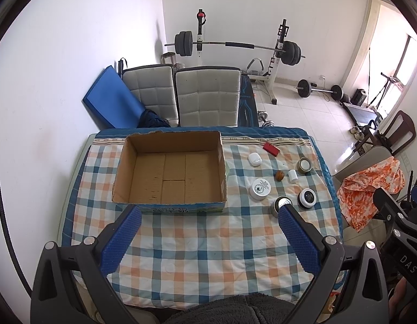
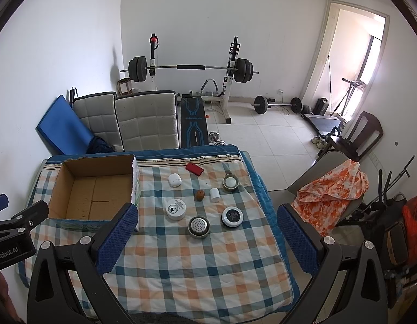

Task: Organize rigid objects

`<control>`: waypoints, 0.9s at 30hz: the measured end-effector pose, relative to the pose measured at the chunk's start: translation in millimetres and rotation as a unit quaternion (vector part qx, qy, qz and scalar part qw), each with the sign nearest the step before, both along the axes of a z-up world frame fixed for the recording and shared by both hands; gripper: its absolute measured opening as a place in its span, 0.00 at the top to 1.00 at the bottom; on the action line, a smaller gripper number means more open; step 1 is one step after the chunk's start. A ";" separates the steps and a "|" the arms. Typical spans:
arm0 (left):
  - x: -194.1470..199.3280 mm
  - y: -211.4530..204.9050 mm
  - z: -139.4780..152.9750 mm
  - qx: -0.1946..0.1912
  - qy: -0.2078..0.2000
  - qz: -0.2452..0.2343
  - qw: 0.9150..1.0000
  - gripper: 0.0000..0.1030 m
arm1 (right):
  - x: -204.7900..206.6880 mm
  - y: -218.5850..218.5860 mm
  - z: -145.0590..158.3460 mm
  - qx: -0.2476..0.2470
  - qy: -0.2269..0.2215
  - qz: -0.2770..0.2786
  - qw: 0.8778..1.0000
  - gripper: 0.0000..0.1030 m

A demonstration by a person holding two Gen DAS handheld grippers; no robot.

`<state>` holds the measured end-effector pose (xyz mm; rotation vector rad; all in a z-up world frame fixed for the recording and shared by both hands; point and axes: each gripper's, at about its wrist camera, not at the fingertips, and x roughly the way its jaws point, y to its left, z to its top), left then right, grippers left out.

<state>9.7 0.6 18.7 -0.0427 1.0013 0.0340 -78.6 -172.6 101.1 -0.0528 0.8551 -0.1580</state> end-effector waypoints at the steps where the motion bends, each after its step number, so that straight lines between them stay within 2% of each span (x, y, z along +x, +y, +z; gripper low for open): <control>1: -1.2 0.2 -1.0 -0.001 -0.001 0.000 1.000 0.00 | -0.2 0.2 -0.2 0.000 0.000 0.000 1.000 0.00; 9: 23.2 -6.1 -3.1 -0.010 0.024 -0.005 1.000 0.00 | 18.4 -16.6 -13.5 0.024 0.029 -0.018 0.999 0.00; 12: 45.1 -16.5 -25.3 -0.019 0.042 -0.007 0.999 0.00 | 32.9 -35.9 -24.3 0.023 0.041 -0.039 0.998 0.00; 16: 78.4 -37.8 -60.7 -0.028 0.071 -0.017 0.997 0.00 | 62.9 -69.3 -54.9 0.024 0.076 -0.067 0.995 0.00; 19: 107.3 -58.6 -96.0 -0.016 0.099 -0.024 0.995 0.00 | 89.2 -97.1 -94.9 0.028 0.117 -0.083 0.989 0.00; 22: 140.9 -81.7 -146.1 -0.007 0.146 -0.034 0.989 0.00 | 119.5 -125.2 -151.6 0.039 0.164 -0.091 0.981 0.00; 27: 199.9 -118.9 -245.4 -0.002 0.243 -0.050 0.969 0.00 | 173.2 -161.3 -264.4 0.055 0.259 -0.103 0.959 0.00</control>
